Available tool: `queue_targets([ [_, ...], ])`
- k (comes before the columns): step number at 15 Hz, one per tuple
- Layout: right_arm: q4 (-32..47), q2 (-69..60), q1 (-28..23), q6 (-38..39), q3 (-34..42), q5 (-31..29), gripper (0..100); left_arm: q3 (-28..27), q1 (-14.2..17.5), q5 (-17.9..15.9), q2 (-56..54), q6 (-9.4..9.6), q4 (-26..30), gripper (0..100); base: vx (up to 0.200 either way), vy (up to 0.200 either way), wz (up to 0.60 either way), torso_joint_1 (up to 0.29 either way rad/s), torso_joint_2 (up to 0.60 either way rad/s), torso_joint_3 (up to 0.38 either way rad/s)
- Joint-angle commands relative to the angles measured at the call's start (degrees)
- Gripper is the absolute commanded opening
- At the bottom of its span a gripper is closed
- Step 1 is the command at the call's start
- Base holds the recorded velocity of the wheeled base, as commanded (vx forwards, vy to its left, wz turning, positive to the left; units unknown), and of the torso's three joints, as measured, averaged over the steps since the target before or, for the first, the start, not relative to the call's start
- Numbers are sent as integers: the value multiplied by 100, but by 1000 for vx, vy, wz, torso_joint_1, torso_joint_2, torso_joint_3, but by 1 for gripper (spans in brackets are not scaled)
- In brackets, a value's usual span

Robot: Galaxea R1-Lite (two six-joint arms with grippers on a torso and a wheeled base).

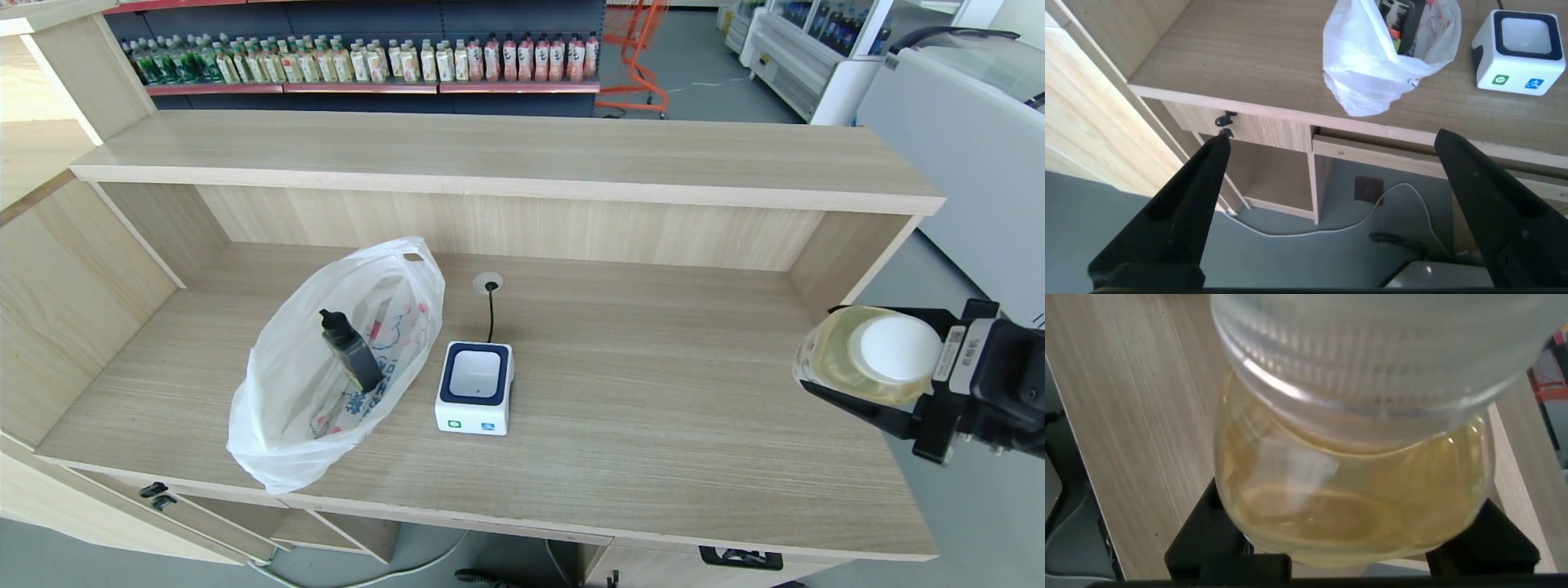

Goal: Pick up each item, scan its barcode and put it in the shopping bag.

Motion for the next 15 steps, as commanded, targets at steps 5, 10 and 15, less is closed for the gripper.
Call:
queue_targets([
  [5,41,-630,36,152,343,111,0,0,1,3,9,8,1,100,0,0,0,0,0,0],
  [10,33,-410,326,477,404,304,0,0,1,3,9,-18,1,100,0,160,0,-1,3,5],
  [15,-11,29,502,469,264,357,0,0,1,3,9,-10,1,100,0,200,0,4,7,0],
])
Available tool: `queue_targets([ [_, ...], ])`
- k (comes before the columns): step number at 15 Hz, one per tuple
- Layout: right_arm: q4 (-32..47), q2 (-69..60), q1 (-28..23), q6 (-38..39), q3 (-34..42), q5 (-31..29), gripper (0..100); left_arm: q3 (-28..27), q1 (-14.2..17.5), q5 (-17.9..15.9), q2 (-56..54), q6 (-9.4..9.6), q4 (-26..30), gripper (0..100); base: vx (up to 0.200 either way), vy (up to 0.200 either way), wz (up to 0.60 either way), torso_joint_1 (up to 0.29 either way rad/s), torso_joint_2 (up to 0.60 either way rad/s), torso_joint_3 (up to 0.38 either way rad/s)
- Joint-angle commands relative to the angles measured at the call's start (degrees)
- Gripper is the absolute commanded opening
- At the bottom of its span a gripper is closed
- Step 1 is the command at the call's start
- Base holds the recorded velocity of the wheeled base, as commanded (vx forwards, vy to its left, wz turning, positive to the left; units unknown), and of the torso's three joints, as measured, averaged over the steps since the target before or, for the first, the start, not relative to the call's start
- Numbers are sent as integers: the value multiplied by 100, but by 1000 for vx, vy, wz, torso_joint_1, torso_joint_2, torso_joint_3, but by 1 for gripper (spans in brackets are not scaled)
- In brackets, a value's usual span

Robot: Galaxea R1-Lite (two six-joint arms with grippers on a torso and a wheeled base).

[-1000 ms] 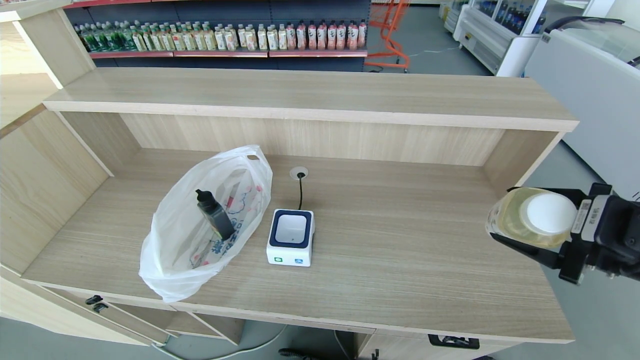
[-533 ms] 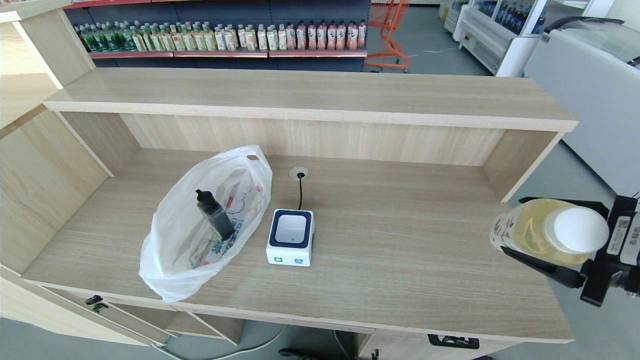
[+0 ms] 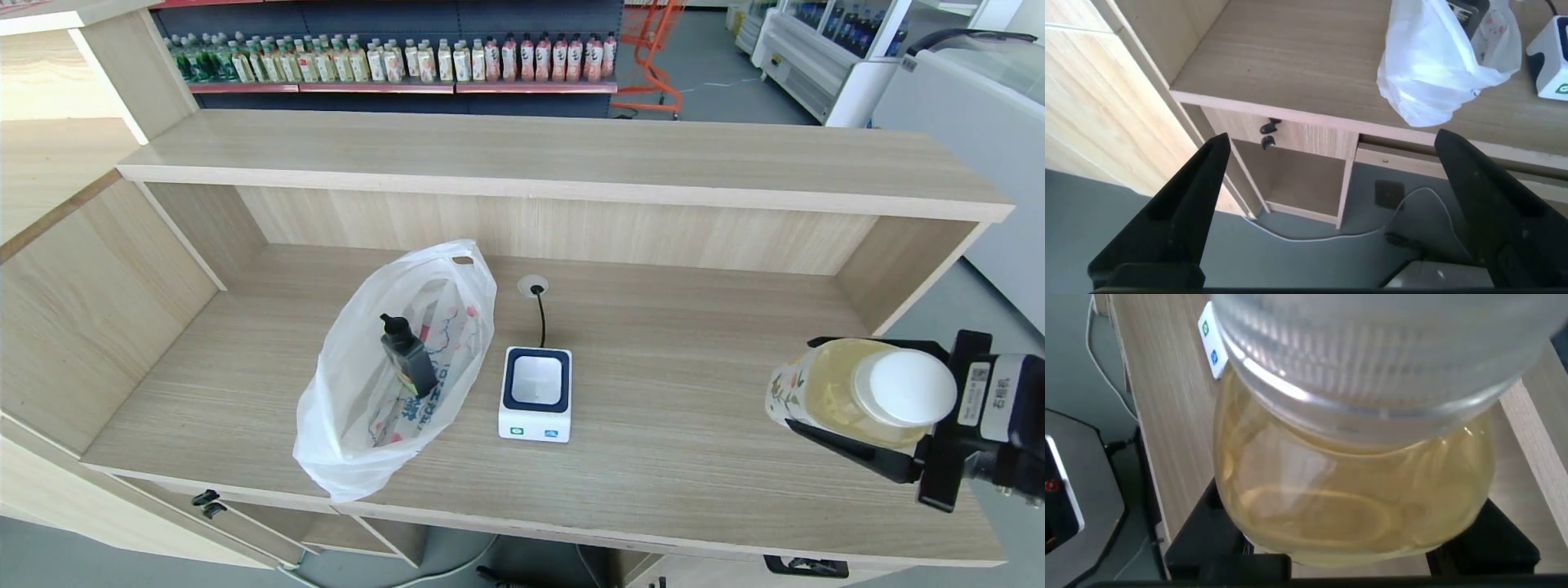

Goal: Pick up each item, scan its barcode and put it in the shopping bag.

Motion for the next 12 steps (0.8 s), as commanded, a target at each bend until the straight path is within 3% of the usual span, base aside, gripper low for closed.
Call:
queue_targets([
  [1,-19,304,28,-4,-121,8,0,0,1,3,9,1,1,100,0,200,0,7,-2,7],
  [6,-212,945,37,-66,-508,8,0,0,1,3,9,19,1,100,0,200,0,2,4,1],
  [10,-652,1402,45,-136,-499,17,0,0,1,3,9,28,1,100,0,0,0,0,0,0],
  [12,-722,1560,45,-180,-508,131,0,0,1,3,9,28,1,100,200,0,0,10,7,2],
])
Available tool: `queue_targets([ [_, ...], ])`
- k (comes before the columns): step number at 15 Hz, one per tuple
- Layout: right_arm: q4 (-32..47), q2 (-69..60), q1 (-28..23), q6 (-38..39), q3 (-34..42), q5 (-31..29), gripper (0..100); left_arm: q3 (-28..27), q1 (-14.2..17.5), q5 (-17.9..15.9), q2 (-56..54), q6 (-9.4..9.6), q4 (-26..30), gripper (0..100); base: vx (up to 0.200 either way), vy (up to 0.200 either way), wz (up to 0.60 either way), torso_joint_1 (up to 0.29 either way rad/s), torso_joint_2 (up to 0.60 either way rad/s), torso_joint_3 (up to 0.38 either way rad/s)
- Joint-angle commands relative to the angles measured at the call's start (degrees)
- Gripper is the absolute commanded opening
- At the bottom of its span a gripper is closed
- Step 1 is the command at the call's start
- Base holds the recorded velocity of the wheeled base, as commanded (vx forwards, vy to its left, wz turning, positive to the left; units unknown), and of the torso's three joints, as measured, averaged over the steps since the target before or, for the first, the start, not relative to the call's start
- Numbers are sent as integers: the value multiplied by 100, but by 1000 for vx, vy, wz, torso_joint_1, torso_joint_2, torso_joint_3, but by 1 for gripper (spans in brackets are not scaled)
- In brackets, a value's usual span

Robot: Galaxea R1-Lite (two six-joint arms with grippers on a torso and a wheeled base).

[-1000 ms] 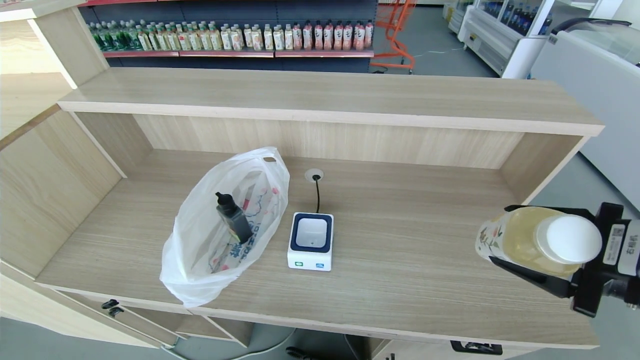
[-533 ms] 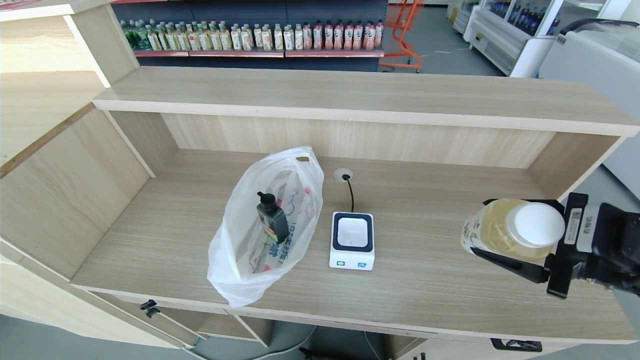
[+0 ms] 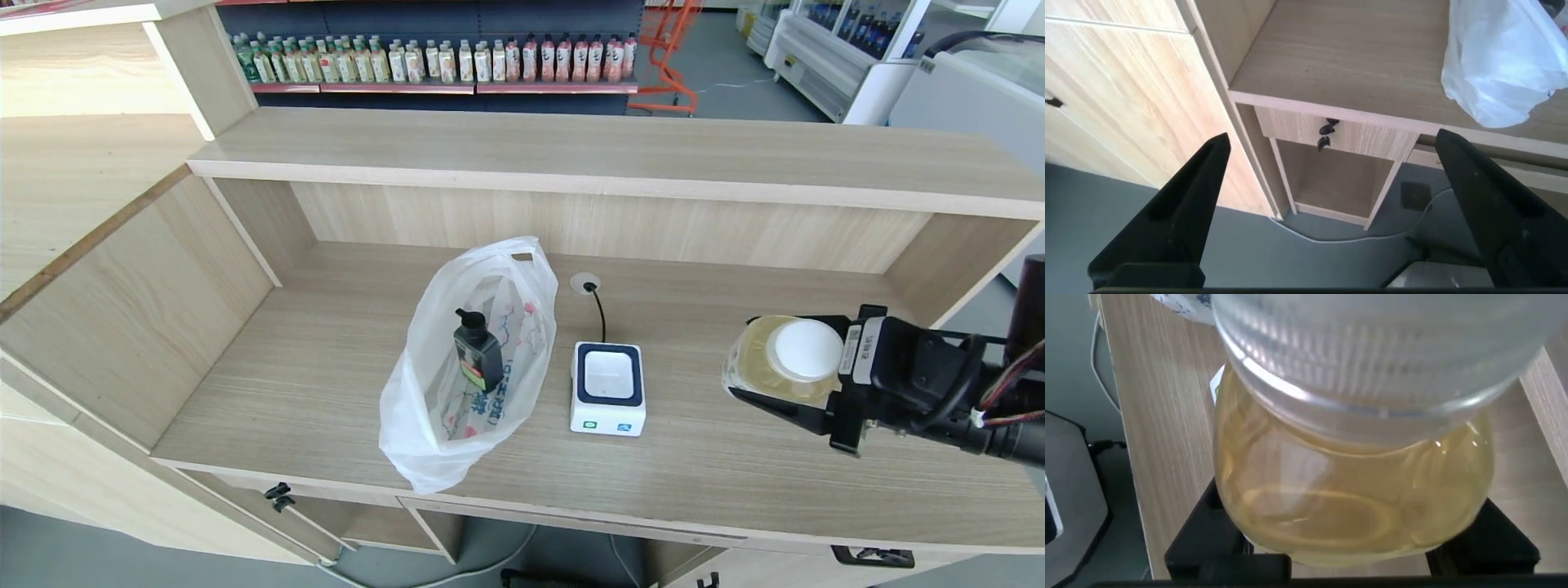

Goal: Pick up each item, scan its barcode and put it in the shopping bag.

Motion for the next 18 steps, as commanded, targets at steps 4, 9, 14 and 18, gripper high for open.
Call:
queue_targets([
  [4,-473,651,21,-17,-28,249,0,0,-6,3,9,-18,1,100,150,0,0,-4,-4,4],
  [9,-605,880,268,-17,-11,794,0,0,-6,3,9,-18,1,100,0,0,0,0,0,0],
  [14,-605,1275,162,-685,-2,1514,0,0,-6,3,9,-18,1,100,0,0,0,0,0,0],
  [18,-605,1741,-23,-1441,24,2103,0,0,-6,3,9,-18,1,100,0,0,0,0,0,0],
])
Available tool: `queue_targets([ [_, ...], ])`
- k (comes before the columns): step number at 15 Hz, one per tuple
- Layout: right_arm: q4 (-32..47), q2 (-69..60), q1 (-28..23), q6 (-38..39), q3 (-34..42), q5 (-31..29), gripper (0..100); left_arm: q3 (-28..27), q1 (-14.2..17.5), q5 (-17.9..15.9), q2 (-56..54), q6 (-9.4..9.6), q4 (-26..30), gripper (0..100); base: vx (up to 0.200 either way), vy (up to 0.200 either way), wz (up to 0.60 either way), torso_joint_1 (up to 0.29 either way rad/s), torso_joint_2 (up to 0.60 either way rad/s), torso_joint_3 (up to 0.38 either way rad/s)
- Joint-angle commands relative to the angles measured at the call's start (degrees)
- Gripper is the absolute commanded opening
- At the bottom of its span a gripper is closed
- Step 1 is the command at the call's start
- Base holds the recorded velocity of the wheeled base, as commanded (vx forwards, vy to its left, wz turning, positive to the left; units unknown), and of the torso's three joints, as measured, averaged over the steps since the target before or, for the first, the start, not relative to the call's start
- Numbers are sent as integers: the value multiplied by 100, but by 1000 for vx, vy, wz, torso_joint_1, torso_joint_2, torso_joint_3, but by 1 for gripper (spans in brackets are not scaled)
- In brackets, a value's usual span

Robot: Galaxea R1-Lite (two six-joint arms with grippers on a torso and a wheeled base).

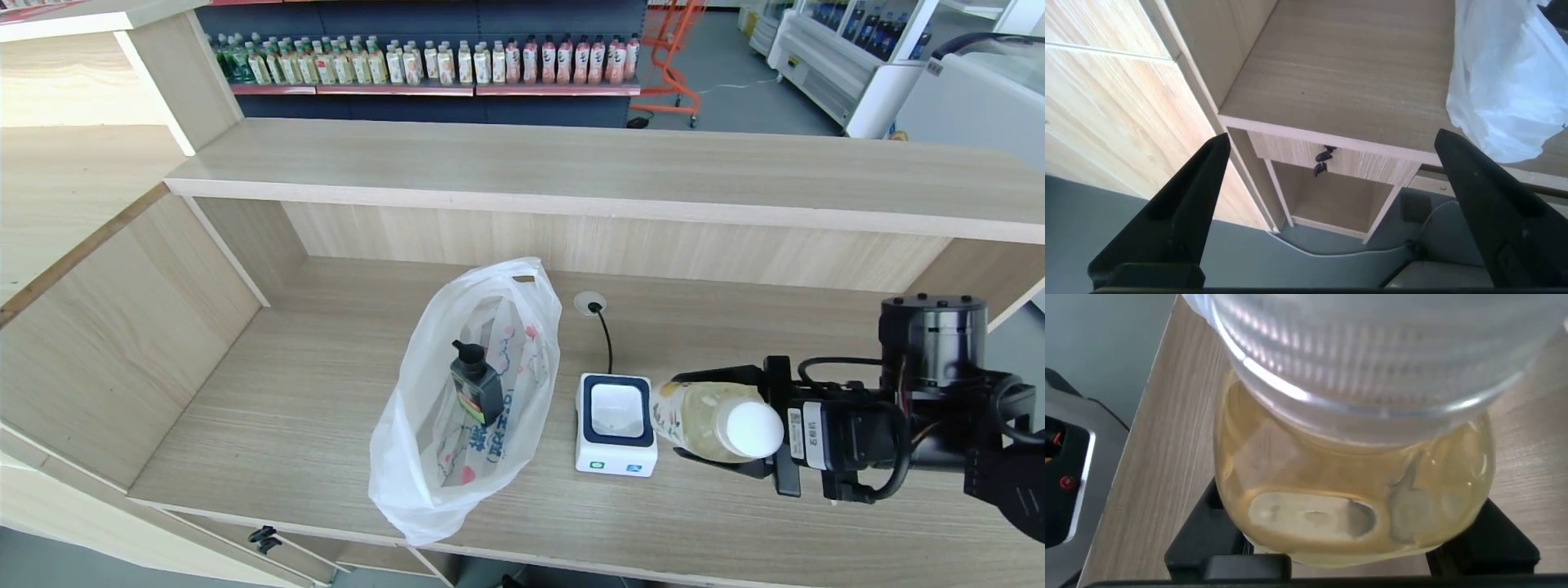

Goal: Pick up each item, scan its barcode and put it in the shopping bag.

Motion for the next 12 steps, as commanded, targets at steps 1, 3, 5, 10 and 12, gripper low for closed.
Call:
queue_targets([
  [1,-38,433,-49,-134,-116,110,0,0,-4,3,9,-1,0,100,0,0,0,0,0,0],
  [3,-583,898,-216,-204,-292,356,0,0,-4,3,9,-1,0,100,0,0,0,0,0,0],
  [5,-1031,1303,-295,-160,-380,532,0,0,-4,3,9,-1,0,100,0,0,0,0,0,0],
  [10,-1092,1646,-260,165,-784,567,0,0,-4,3,9,-1,0,100,0,0,0,0,0,0],
  [12,-1084,1689,-260,218,-784,585,0,0,-4,3,9,-1,0,100,0,0,0,0,0,0],
])
